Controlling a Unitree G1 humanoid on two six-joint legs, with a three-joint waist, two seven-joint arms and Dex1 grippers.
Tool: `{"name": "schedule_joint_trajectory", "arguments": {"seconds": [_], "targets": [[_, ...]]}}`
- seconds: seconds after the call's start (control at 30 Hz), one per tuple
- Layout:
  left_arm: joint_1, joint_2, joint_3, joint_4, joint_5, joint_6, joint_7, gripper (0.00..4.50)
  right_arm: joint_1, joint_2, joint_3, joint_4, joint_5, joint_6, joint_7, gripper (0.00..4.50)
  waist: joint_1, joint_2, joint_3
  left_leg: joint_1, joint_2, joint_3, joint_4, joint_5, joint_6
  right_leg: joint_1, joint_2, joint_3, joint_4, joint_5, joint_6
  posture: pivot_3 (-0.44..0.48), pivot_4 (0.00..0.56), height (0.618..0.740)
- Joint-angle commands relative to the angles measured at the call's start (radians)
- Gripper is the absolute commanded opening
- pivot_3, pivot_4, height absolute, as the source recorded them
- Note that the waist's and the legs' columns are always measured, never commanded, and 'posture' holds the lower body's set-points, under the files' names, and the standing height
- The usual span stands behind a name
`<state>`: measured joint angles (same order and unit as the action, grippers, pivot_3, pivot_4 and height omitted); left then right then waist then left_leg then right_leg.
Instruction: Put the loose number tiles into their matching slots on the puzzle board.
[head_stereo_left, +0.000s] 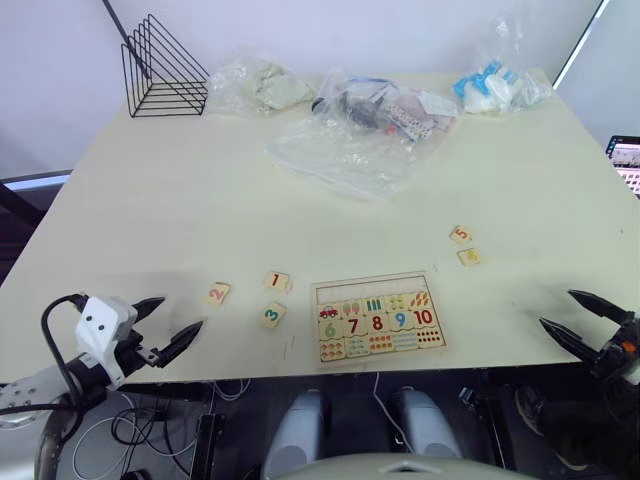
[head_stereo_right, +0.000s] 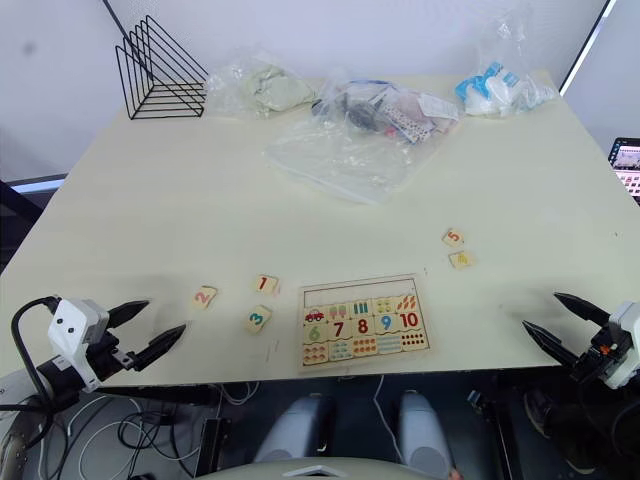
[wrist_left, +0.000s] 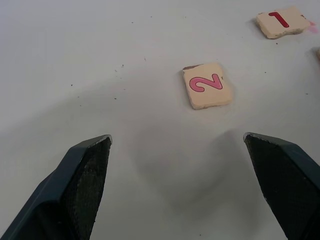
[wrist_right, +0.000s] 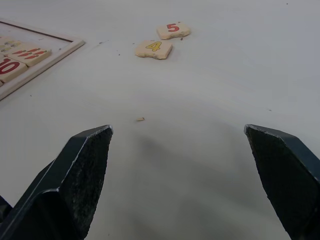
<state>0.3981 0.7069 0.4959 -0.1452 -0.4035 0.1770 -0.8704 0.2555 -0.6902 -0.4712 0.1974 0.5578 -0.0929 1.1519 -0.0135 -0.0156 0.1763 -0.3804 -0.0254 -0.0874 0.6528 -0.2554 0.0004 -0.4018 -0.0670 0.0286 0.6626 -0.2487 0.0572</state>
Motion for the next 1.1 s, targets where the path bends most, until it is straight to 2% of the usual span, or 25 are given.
{"name": "schedule_joint_trajectory", "arguments": {"seconds": [0.03,0.3,0.63,0.83,1.1], "targets": [[-0.006,0.0,0.01,-0.011,-0.012,-0.018,-0.01,4.5,-0.004,-0.006,-0.038,0.001,0.007,-0.037,0.016,4.42,0.0,0.0,0.0,0.0,0.0,0.0,0.0,0.0,0.0,0.0,0.0,0.0,0.0,0.0,0.0,0.0,0.15,0.74],[-0.013,0.002,0.017,-0.041,-0.019,0.001,-0.014,4.5,-0.008,-0.005,-0.03,0.029,-0.007,-0.076,0.03,4.42,-0.001,0.0,0.0,0.002,-0.005,-0.001,0.002,-0.004,0.006,0.005,-0.005,0.002,-0.004,0.0,0.006,0.0,0.15,0.74],[-0.016,-0.01,0.006,-0.102,-0.018,0.034,0.01,4.5,-0.028,0.001,-0.02,0.067,-0.008,-0.122,0.078,4.42,0.001,0.001,-0.001,-0.001,-0.006,-0.016,0.001,-0.005,0.007,0.01,-0.007,-0.011,-0.005,-0.003,0.003,0.0,0.15,0.74],[0.01,-0.059,-0.004,-0.205,-0.013,0.095,0.085,4.5,-0.035,-0.01,-0.031,0.062,0.05,-0.113,0.182,4.42,0.001,0.002,-0.001,-0.001,-0.006,-0.021,0.001,-0.005,0.007,0.011,-0.006,-0.013,-0.005,-0.004,0.002,0.0,0.15,0.74],[0.044,-0.189,-0.051,-0.341,0.019,0.16,0.264,4.5,-0.005,-0.014,-0.004,-0.071,0.128,-0.082,0.341,4.42,0.001,0.002,-0.001,0.002,-0.004,-0.011,0.001,-0.005,0.007,0.01,-0.006,-0.008,-0.005,-0.003,0.002,0.0,0.15,0.74]]}}
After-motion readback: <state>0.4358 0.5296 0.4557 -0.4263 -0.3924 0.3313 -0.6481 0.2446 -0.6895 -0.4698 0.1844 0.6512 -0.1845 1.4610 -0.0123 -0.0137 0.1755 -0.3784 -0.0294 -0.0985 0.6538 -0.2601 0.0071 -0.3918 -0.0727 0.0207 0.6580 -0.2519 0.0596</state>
